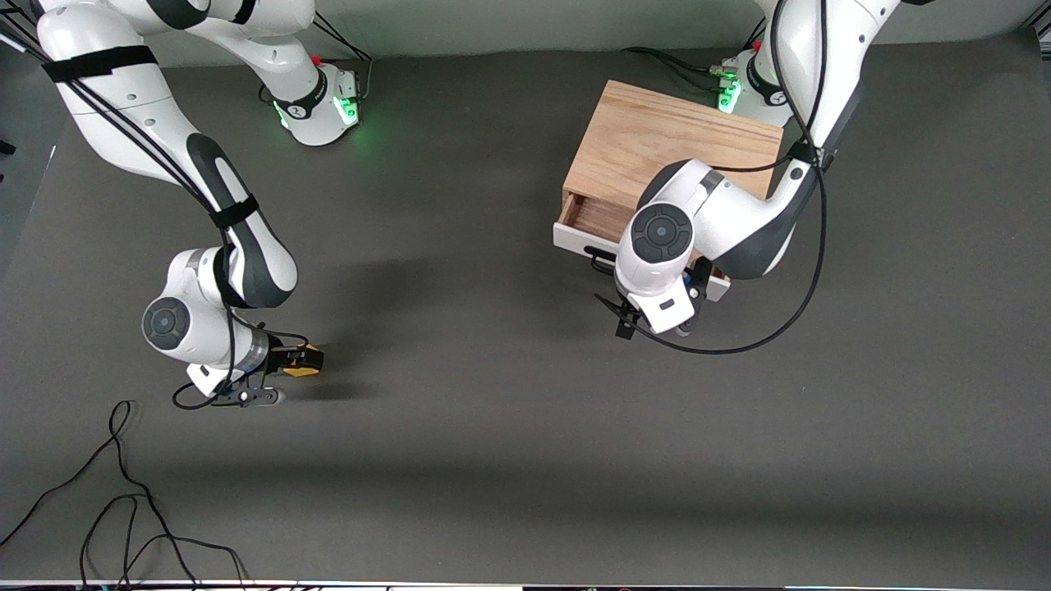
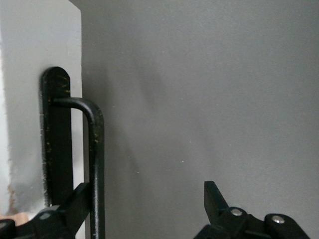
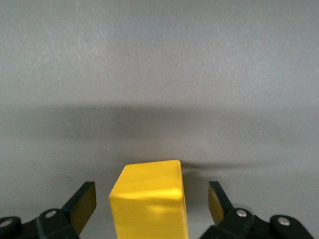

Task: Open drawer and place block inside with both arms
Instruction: 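Pull the drawer open with the left gripper by its black handle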

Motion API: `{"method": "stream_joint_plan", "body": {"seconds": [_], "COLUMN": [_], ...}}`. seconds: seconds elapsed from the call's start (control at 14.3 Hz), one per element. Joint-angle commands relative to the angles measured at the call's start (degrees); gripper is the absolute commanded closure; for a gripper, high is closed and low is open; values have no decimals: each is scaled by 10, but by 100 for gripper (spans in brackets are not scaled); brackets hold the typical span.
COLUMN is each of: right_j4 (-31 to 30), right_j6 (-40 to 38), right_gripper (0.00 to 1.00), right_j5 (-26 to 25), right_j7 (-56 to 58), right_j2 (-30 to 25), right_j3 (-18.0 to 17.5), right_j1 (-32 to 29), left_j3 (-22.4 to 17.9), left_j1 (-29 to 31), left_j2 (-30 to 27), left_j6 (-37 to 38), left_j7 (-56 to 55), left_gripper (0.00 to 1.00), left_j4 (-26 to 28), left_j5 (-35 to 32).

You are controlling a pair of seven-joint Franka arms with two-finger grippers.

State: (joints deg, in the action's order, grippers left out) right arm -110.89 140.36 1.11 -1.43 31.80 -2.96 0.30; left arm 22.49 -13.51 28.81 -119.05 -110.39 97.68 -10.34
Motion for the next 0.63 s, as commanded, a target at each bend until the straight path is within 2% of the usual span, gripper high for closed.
{"method": "stream_joint_plan", "body": {"seconds": [0.0, 0.56], "right_j4": [-19, -40], "right_j6": [11, 43], "right_gripper": [0, 0], "right_j5": [-5, -5], "right_j7": [14, 16], "right_j2": [-17, -12], "right_j3": [2, 2], "right_j1": [3, 3], "left_j3": [1, 1], "left_j1": [-3, -6], "left_j2": [33, 38], "left_j6": [-8, -93], "left_j7": [3, 1], "left_gripper": [0, 0], "left_j4": [-45, -50], "left_j5": [-23, -30]}}
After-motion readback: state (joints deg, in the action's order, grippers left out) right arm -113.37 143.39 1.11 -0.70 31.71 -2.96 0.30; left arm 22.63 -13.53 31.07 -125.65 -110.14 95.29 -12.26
